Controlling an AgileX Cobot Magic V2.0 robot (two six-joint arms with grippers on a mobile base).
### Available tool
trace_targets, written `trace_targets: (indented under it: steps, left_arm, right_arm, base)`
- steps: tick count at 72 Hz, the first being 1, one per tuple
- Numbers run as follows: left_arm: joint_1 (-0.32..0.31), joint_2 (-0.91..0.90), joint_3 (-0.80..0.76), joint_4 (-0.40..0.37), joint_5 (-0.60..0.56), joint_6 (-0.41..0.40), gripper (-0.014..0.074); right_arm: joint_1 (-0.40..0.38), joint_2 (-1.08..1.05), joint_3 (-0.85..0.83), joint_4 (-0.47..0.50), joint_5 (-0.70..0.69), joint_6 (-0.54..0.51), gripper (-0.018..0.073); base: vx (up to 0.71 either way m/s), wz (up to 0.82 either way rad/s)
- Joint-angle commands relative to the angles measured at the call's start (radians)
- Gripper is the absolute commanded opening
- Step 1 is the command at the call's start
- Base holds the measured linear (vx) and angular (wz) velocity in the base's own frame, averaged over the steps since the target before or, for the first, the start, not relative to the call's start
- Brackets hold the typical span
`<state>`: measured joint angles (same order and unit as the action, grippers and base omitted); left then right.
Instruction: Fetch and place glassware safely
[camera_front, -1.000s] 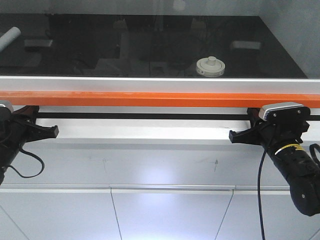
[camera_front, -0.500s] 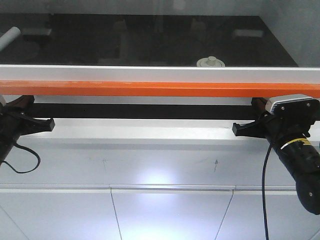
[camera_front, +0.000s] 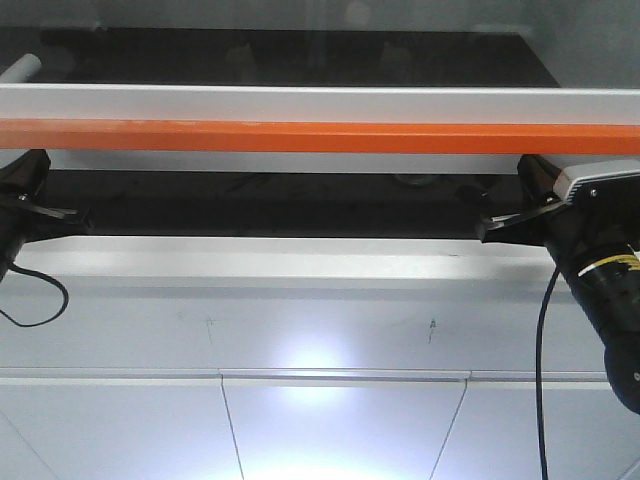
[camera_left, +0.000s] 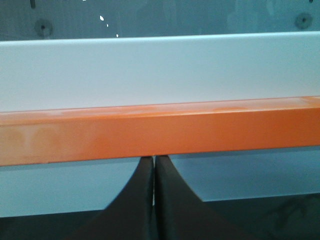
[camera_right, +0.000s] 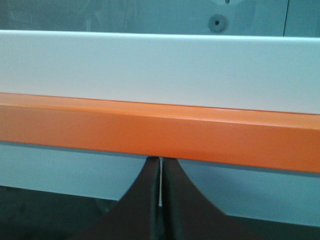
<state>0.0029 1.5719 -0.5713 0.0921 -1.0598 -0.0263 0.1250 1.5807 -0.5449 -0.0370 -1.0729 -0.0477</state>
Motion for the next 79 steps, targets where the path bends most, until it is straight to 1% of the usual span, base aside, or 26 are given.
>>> trace_targets:
  steps: [1, 9, 26, 63, 79]
  left_arm:
    - [0.001, -0.064, -0.071, -0.003, -0.134, -0.011, -0.0007]
    - [0.001, -0.084, -0.115, 0.020, -0.093, -0.012, -0.0007]
    - [0.001, -0.123, -0.161, 0.029, -0.035, -0.012, -0.0007]
    - [0.001, -0.167, -0.164, 0.029, -0.003, -0.021, -0.0007]
    - [0.001, -0.182, -0.164, 0.029, 0.006, -0.021, -0.0007]
  right_arm:
    - [-0.001, -0.057, -0.069, -0.028, -0.107, -0.003, -0.0001]
    - [-0.001, -0.080, -0.106, -0.032, -0.067, -0.003, -0.0001]
    - [-0.001, -0.129, -0.155, -0.044, -0.017, -0.003, -0.0001]
    - [-0.001, -0.183, -0.176, -0.054, 0.059, -0.003, -0.0001]
    - [-0.001, -0.192, -0.176, -0.054, 0.069, -0.003, -0.0001]
  base:
    - [0.00, 0.00]
    - [0.00, 0.00]
    - [0.00, 0.00]
    - [0.00, 0.00]
    - [0.00, 0.00]
